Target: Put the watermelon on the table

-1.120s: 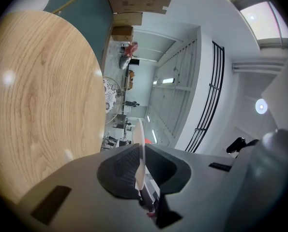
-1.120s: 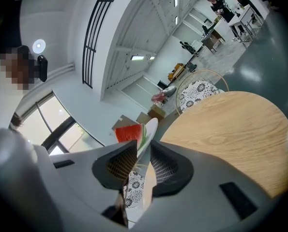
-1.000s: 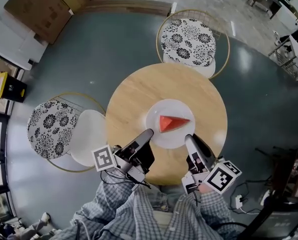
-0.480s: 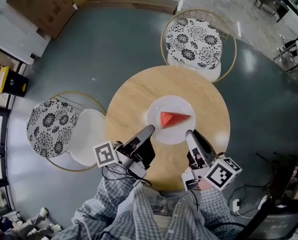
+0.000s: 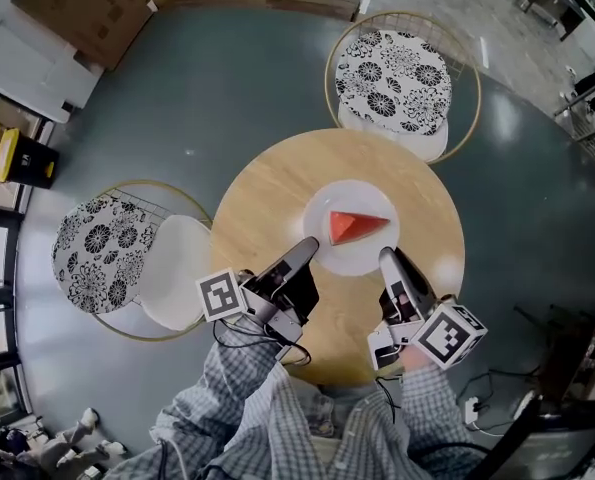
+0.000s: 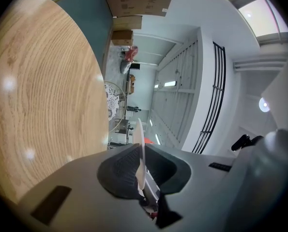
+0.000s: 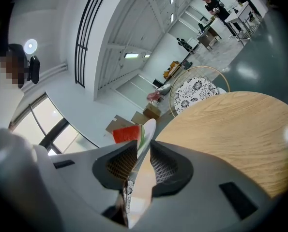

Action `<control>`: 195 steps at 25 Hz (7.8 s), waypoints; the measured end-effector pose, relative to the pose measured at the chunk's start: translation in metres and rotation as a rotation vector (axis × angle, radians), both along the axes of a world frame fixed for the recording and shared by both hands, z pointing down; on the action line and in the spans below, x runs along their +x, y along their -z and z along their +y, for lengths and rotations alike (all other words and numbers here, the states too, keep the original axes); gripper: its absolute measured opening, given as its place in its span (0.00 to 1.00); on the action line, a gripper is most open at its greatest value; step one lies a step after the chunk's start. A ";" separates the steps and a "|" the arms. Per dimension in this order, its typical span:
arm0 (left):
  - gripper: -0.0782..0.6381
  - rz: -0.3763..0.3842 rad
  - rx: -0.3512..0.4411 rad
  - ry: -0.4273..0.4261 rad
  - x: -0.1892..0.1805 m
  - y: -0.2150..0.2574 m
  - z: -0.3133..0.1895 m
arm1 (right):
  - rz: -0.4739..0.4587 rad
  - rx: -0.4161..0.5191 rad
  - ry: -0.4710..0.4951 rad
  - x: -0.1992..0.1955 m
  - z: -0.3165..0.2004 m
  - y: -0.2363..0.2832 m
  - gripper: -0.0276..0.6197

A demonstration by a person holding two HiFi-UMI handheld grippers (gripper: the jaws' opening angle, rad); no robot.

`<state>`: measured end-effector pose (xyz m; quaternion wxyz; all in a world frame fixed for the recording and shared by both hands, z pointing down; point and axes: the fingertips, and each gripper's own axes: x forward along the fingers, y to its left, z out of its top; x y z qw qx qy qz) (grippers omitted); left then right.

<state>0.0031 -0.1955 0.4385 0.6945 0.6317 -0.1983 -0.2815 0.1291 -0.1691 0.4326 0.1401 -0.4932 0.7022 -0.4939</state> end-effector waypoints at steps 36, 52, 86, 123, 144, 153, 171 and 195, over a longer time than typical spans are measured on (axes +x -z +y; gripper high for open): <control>0.16 -0.072 -0.041 -0.009 0.037 -0.071 -0.077 | 0.052 -0.107 0.010 0.036 -0.080 -0.070 0.18; 0.16 -0.132 -0.057 0.014 0.049 -0.106 -0.112 | 0.083 -0.153 0.029 0.049 -0.120 -0.112 0.18; 0.14 -0.268 -0.174 0.029 0.047 -0.144 -0.123 | 0.048 -0.364 0.021 0.046 -0.132 -0.147 0.18; 0.14 -0.287 -0.179 0.009 0.049 -0.145 -0.124 | 1.726 0.404 0.961 -0.036 -0.087 -0.140 0.10; 0.27 -0.356 -0.108 -0.083 0.061 -0.133 -0.108 | 1.716 0.296 0.956 -0.033 -0.087 -0.148 0.10; 0.27 -0.354 -0.116 -0.101 0.058 -0.133 -0.085 | 1.732 0.265 0.962 -0.031 -0.086 -0.158 0.10; 0.27 -0.382 -0.071 -0.113 0.038 -0.118 -0.058 | 1.487 0.201 0.661 -0.025 -0.085 -0.126 0.10; 0.12 -0.630 0.372 -0.160 0.002 0.020 0.020 | 0.790 0.162 0.180 -0.010 0.010 0.006 0.05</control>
